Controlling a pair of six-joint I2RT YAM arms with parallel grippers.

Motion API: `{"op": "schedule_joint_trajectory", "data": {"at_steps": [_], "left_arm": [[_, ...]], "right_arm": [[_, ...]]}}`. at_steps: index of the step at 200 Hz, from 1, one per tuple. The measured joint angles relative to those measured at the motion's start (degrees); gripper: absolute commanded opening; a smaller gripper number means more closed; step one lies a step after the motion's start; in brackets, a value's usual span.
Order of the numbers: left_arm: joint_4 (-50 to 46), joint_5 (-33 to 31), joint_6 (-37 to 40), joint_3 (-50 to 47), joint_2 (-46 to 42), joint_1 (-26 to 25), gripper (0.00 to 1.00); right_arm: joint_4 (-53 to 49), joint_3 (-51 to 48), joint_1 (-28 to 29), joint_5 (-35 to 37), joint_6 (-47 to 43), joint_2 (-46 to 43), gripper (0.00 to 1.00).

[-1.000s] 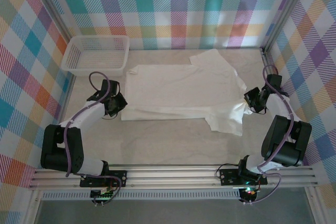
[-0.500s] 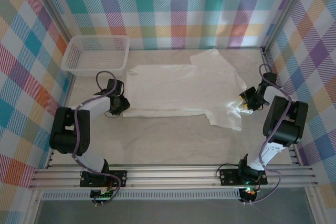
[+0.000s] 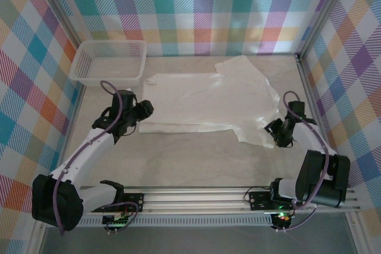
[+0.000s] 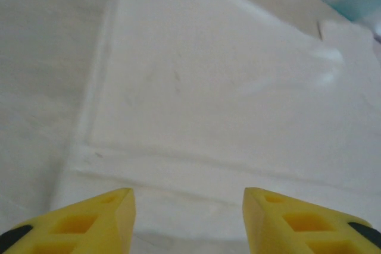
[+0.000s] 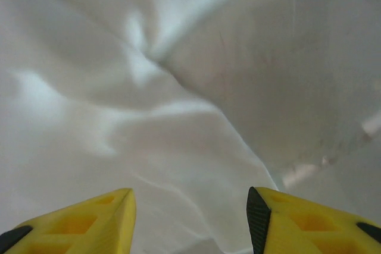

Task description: Fold the inside-out t-shirt

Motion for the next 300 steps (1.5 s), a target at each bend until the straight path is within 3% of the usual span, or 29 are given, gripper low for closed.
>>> {"op": "schedule_joint_trajectory", "data": {"at_steps": [12,26,40,85,126,129,142,151,167,182,195,217,224,233,264,300], "left_arm": [[-0.6,0.0,0.7,-0.5,0.4,-2.3,0.72],[-1.0,0.3,1.2,-0.8,0.7,-3.6,0.79],[-1.9,-0.5,1.4,-0.7,1.2,-4.4,0.82],[-3.4,-1.7,1.5,-0.7,1.9,-5.4,0.85],[-3.3,-2.0,1.5,0.1,2.9,-5.7,0.87],[-3.3,-2.1,1.5,0.2,3.1,-5.7,0.87],[-3.3,-2.2,1.5,0.6,3.9,-5.7,0.87],[-3.3,-2.2,1.5,0.8,4.4,-5.7,0.87],[-3.9,-2.5,1.5,1.3,5.2,-5.7,0.86],[-5.0,-2.9,1.4,2.3,6.2,-5.7,0.78],[-5.8,-3.3,1.3,3.5,7.7,-5.8,0.65],[-8.7,-4.5,0.6,8.9,14.7,-5.9,0.22],[-9.5,-5.2,0.5,11.3,18.0,-6.0,0.12],[-9.8,-6.2,0.3,14.4,22.4,-6.0,0.03],[-9.6,-9.6,-0.1,21.0,34.9,-6.0,0.0],[-8.9,-10.3,-2.3,19.5,41.3,-5.9,0.0]], "right_arm": [[-0.1,0.0,1.5,-0.2,-0.9,3.2,0.44],[-0.3,0.2,2.1,-0.2,-1.5,4.7,0.15],[-0.7,2.4,3.7,-1.9,-2.5,6.2,0.0],[-2.0,17.8,13.9,-10.8,-4.3,10.9,0.0],[-2.9,43.1,13.2,-8.2,-3.1,23.5,0.0],[-2.8,45.1,12.9,-7.4,-2.8,25.1,0.04],[-3.8,54.3,11.4,-3.9,-1.9,32.2,0.41],[-4.9,59.5,10.3,-2.1,-1.7,36.9,0.49],[-6.6,64.0,8.8,-0.4,-2.0,42.6,0.51],[-7.6,60.8,7.5,0.5,-2.6,43.3,0.5],[-6.9,53.8,7.0,0.7,-2.9,40.8,0.41],[-5.2,38.9,5.7,1.1,-3.0,32.2,0.06],[-4.7,34.8,4.9,1.1,-2.9,29.2,0.0],[-3.8,30.8,3.0,0.8,-2.4,26.6,0.0],[-2.0,26.2,-4.5,-0.4,-2.6,27.6,0.0],[-0.2,25.0,-4.6,-2.9,-2.6,29.0,0.0]]}}
